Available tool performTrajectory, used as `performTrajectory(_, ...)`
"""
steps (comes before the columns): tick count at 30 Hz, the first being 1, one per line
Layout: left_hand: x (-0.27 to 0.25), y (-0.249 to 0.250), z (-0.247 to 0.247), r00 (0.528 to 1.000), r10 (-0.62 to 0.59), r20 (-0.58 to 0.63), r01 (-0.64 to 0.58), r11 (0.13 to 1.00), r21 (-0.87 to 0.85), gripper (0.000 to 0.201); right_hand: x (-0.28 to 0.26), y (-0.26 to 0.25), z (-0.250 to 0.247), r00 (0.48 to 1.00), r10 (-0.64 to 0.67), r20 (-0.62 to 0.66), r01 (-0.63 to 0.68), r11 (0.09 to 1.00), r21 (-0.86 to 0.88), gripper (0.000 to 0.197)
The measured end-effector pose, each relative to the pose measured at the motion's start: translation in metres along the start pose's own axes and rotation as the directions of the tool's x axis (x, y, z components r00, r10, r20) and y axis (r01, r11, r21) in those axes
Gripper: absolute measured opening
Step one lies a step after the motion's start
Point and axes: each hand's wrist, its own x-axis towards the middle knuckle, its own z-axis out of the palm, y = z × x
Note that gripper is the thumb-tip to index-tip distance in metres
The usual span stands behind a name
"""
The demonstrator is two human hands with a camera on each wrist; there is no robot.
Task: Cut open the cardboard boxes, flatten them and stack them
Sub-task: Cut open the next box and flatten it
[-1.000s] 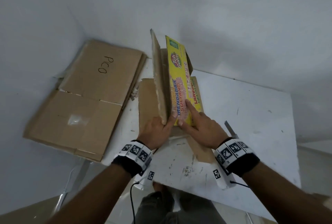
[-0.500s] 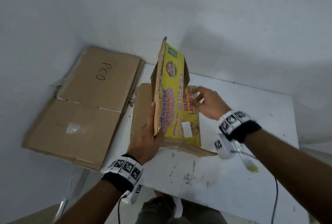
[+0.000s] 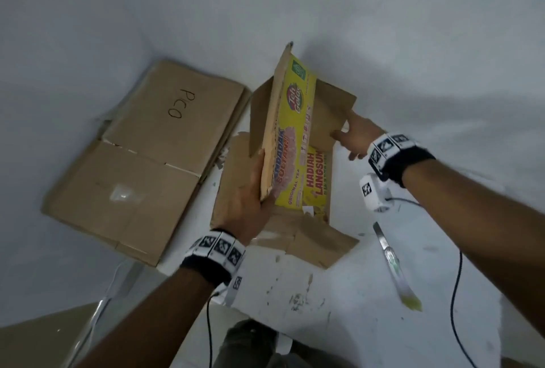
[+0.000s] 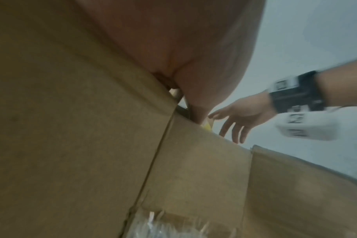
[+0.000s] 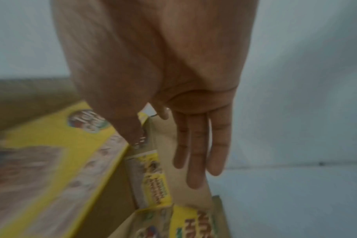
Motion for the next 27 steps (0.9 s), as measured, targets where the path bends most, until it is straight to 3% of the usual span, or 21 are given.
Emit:
performTrajectory(2, 0.025, -0.007, 0.003, 1.0, 0.003, -0.021, -0.003, 1.0, 0.012, 0.082, -0.033, -0.004, 0.01, 0.991, -0.063, 0.117, 0.051, 0.993, 0.108, 0.078)
performTrajectory(4, 0.043, -0.009, 0.005, 1.0, 0.02, -0.018, -0.019, 0.996, 0.092, 0.085, -0.066, -0.002, 0.038, 0.957, -0.127, 0.261, 0.118, 0.992, 0.051, 0.082)
performTrajectory(6, 0.051, -0.01, 0.007, 0.998, -0.051, 0.044, 0.043, 0.985, 0.17, 0.085, -0.087, 0.004, 0.078, 0.946, -0.096, 0.309, 0.125, 0.989, -0.076, 0.075)
performTrajectory(8, 0.049, -0.016, 0.014, 0.973, -0.102, 0.209, 0.065, 0.981, 0.18, 0.084, -0.095, 0.014, 0.115, 0.975, -0.043, 0.217, 0.085, 0.978, -0.191, 0.053)
performTrajectory(11, 0.037, -0.031, 0.027, 0.911, -0.104, 0.399, 0.046, 0.987, 0.153, 0.087, -0.11, 0.031, 0.154, 0.993, 0.019, 0.113, -0.002, 0.988, -0.154, 0.031)
performTrajectory(13, 0.027, -0.047, 0.04, 0.912, -0.182, 0.368, 0.109, 0.971, 0.211, 0.082, -0.124, 0.048, 0.179, 0.996, 0.059, 0.063, -0.048, 0.986, -0.157, 0.031)
performTrajectory(16, 0.012, -0.079, 0.062, 0.921, -0.35, 0.173, 0.303, 0.92, 0.25, 0.068, -0.136, 0.069, 0.202, 0.972, 0.236, 0.003, -0.232, 0.96, -0.158, 0.028)
performTrajectory(18, 0.007, -0.102, 0.072, 0.883, -0.469, -0.015, 0.464, 0.868, 0.177, 0.063, -0.14, 0.076, 0.209, 0.899, 0.4, -0.179, -0.395, 0.917, 0.063, 0.033)
performTrajectory(19, 0.004, -0.109, 0.075, 0.848, -0.52, -0.106, 0.53, 0.84, 0.117, 0.07, -0.144, 0.076, 0.208, 0.819, 0.484, -0.308, -0.402, 0.867, 0.295, 0.041)
performTrajectory(20, -0.001, -0.111, 0.076, 0.826, -0.532, -0.184, 0.554, 0.828, 0.091, 0.076, -0.149, 0.073, 0.204, 0.715, 0.551, -0.43, -0.309, 0.801, 0.512, 0.049)
performTrajectory(21, -0.007, -0.111, 0.078, 0.841, -0.485, -0.241, 0.519, 0.849, 0.104, 0.076, -0.152, 0.072, 0.203, 0.6, 0.577, -0.554, -0.168, 0.768, 0.618, 0.054)
performTrajectory(22, -0.014, -0.111, 0.083, 0.893, -0.376, -0.248, 0.418, 0.896, 0.147, 0.073, -0.155, 0.066, 0.2, 0.524, 0.547, -0.653, -0.06, 0.788, 0.613, 0.054)
performTrajectory(23, -0.025, -0.11, 0.091, 0.956, -0.227, -0.188, 0.266, 0.938, 0.221, 0.072, -0.156, 0.06, 0.199, 0.533, 0.446, -0.72, -0.005, 0.852, 0.524, 0.052)
performTrajectory(24, -0.037, -0.111, 0.102, 0.996, -0.055, -0.064, 0.072, 0.949, 0.308, 0.075, -0.153, 0.055, 0.204, 0.63, 0.272, -0.728, 0.009, 0.934, 0.356, 0.052)
performTrajectory(25, -0.05, -0.113, 0.116, 0.994, 0.06, 0.09, -0.091, 0.911, 0.402, 0.085, -0.15, 0.052, 0.211, 0.775, 0.085, -0.627, -0.001, 0.991, 0.133, 0.056)
performTrajectory(26, -0.062, -0.116, 0.128, 0.969, 0.098, 0.227, -0.198, 0.856, 0.478, 0.1, -0.148, 0.051, 0.222, 0.909, -0.019, -0.417, -0.003, 0.999, -0.054, 0.066)
performTrajectory(27, -0.069, -0.121, 0.138, 0.946, 0.077, 0.314, -0.241, 0.817, 0.524, 0.117, -0.146, 0.055, 0.235, 0.983, -0.035, -0.181, -0.002, 0.98, -0.2, 0.085)
